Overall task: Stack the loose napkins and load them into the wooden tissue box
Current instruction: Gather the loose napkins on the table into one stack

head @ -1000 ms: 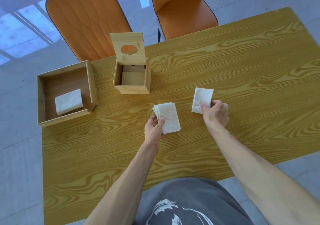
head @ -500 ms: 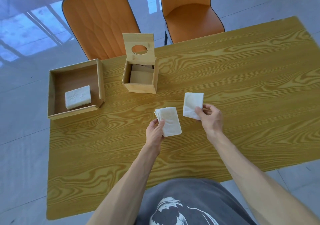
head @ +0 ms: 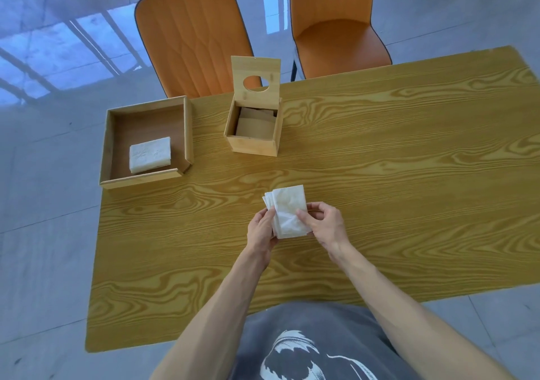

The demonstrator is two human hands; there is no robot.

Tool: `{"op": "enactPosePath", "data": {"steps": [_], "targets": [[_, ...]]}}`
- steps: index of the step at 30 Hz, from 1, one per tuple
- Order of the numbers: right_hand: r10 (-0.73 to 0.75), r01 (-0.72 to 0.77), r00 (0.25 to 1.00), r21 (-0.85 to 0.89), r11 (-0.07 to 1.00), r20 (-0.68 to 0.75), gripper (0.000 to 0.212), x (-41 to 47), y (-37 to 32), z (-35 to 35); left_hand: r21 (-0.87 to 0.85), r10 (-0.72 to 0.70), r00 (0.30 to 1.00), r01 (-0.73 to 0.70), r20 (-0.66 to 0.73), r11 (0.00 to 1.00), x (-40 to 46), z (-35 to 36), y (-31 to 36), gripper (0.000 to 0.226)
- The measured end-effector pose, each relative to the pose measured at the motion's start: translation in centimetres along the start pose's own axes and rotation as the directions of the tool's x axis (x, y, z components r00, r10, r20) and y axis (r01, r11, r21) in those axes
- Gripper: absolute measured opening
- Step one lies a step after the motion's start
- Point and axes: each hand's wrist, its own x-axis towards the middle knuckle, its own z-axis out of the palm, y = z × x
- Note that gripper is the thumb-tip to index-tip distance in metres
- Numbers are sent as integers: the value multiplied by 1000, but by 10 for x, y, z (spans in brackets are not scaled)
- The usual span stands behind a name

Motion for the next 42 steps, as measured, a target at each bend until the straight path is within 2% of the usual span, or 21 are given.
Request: {"op": "enactPosePath", "data": {"steps": [6, 9, 11, 13, 16, 19, 23, 26, 29, 31, 33, 36, 39, 42], "targets": [[-69, 64, 998, -250, 966, -11, 27, -3, 1, 7, -9, -4, 1000, 4, 28, 1000, 0, -7, -1, 46], [-117, 98, 992, -307, 947, -43, 42, -5, 3, 6, 3, 6, 998, -6, 66, 1000, 0, -9, 0, 54], [-115, 101, 993, -273, 957, -34, 57, -6, 3, 3, -28, 11, 995, -9, 99, 1000, -3, -10, 4, 53], [-30, 35, 999, -130, 991, 41, 65, -8, -1, 0, -68, 21, 991, -12, 133, 998, -5, -11, 9, 53], [78, -83, 976, 20, 996, 201, 55, -14, -8, -1, -117, 39, 983, -18, 178, 993, -7, -16, 14, 53], [68, -80, 969, 43, 996, 239, 41, -18, -10, 2, -113, 50, 978, -27, 202, 993, -11, -22, 18, 52], [-27, 44, 975, -73, 996, 222, 23, -14, -17, 2, -38, 113, 974, -108, 196, 993, -15, -37, 24, 45], [-184, 250, 954, -289, 924, 236, 22, -9, -25, -3, 58, 235, 957, -248, 172, 967, -17, -50, 30, 45], [-352, 443, 897, -521, 730, 270, 20, -7, -34, -4, 220, 330, 924, -369, 195, 903, -19, -61, 36, 45], [-441, 507, 855, -623, 596, 274, 18, -5, -33, -1, 401, 392, 892, -451, 223, 797, -17, -67, 36, 43], [-470, 510, 842, -679, 529, 266, 19, -1, -26, 2, 543, 435, 867, -494, 244, 680, -12, -72, 33, 41], [-422, 482, 861, -718, 502, 283, 26, 1, -11, 7, 686, 440, 862, -480, 253, 547, -9, -74, 28, 45], [-397, 465, 876, -702, 539, 275, 29, 3, -4, 9, 768, 455, 845, -483, 282, 420, -6, -73, 27, 48], [-427, 486, 863, -671, 560, 269, 21, 3, -2, 12, 750, 442, 848, -490, 293, 443, -5, -71, 30, 30]]}}
